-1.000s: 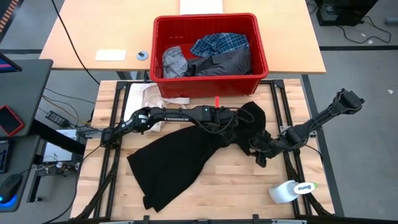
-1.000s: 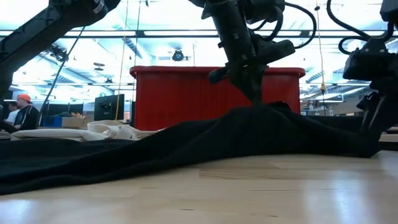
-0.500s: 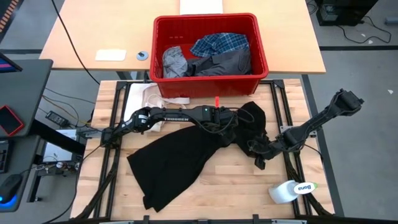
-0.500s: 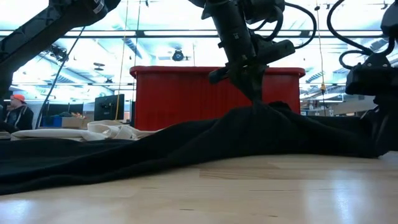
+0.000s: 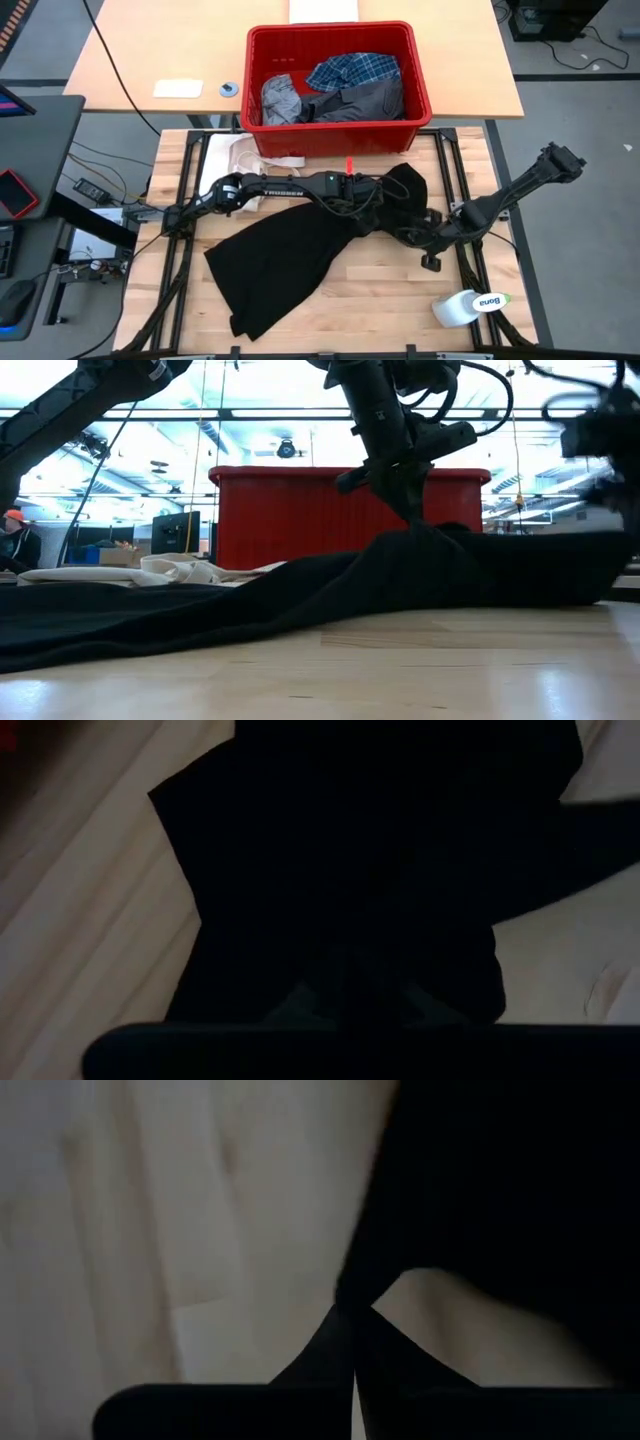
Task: Fold Laundry from Bin
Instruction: Fold the black shirt
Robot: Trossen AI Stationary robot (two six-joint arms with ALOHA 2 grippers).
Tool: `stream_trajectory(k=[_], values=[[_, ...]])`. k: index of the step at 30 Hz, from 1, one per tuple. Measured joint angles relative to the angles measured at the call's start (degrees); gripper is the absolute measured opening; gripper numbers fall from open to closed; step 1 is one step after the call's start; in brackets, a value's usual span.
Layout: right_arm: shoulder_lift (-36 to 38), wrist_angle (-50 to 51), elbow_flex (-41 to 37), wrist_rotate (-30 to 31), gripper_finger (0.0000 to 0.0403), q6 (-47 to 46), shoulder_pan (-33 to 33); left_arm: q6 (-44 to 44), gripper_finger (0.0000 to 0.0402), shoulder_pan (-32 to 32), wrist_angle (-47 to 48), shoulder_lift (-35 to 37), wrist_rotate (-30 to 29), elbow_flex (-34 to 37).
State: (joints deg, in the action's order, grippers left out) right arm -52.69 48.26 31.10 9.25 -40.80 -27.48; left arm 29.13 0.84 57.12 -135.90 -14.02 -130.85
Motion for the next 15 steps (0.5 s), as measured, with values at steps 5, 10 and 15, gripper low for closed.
stream_trajectory(k=[5, 10, 15], values=[[0.0, 10.8, 8.5, 9.3, 0.0005, 3.8, 3.2, 0.0, 0.0012, -0.8, -5.9, 0.0, 0.0, 0.0], [0.0, 17.6, 12.6, 17.5, 0.0004, 4.5, 8.5, 0.3, 0.0012, -2.7, -5.4, 0.0, 0.0, -0.1], [-0.6, 16.5, 12.8, 23.5, 0.0004, 9.8, 14.3, 5.0, 0.0012, -4.8, 2.2, 0.0, -4.7, -0.1]])
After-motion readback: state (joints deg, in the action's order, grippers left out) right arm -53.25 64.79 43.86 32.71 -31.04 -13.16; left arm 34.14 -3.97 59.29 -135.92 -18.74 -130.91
